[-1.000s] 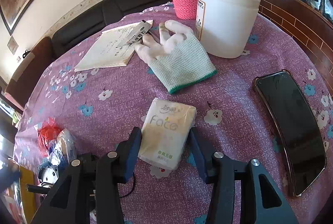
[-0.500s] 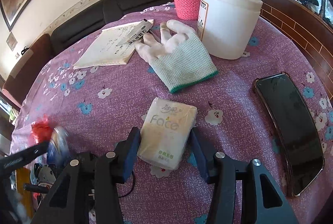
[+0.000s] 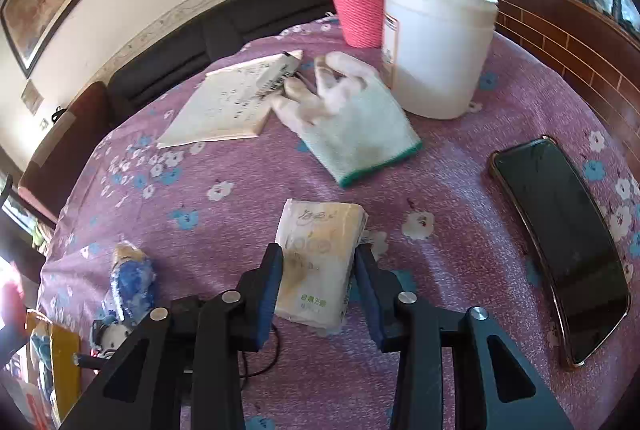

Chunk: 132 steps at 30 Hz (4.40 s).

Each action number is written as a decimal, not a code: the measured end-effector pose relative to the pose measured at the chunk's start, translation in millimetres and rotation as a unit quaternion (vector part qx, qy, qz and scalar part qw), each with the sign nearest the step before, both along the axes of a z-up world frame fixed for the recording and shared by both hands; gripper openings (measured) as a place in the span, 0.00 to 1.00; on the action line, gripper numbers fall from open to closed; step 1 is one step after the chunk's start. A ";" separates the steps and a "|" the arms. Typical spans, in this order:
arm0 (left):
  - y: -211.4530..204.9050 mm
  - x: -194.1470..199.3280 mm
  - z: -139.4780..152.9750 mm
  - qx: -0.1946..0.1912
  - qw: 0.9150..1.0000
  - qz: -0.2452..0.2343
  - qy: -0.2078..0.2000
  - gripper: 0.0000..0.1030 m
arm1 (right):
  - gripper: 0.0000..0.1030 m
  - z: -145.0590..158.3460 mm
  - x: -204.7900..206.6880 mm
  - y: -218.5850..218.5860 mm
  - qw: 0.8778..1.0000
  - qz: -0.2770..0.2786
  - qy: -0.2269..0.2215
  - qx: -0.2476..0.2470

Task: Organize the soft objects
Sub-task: 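Grasp the red mesh bag with the left tool while the right tool holds the Face pack, then carry both items into the yellow tray and open both tools, then lift both open tools away from the tray back over the items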

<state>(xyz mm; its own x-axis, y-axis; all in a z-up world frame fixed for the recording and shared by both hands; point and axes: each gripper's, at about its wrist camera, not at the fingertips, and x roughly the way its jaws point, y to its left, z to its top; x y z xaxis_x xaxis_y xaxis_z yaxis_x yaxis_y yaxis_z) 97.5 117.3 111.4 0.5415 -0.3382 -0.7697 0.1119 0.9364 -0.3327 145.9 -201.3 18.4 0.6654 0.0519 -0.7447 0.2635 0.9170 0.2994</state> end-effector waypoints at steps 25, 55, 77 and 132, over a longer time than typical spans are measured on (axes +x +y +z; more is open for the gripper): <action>41.4 -134.2 28.8 0.005 0.997 0.043 -0.062 0.31 | 0.40 -11.6 20.3 27.8 0.997 0.074 -0.013 -0.019; 203.0 -206.3 -35.8 -0.047 0.981 0.186 0.009 0.32 | 0.34 88.6 -107.8 245.0 0.948 0.298 -0.110 -0.006; 239.2 -235.0 -36.9 -0.030 0.982 0.183 -0.026 0.83 | 0.35 59.5 -112.4 370.1 0.918 0.395 -0.038 -0.015; 16.7 -218.7 -2.1 0.035 0.998 -0.022 -0.042 0.84 | 0.70 43.2 -184.9 32.1 0.993 0.116 -0.023 0.008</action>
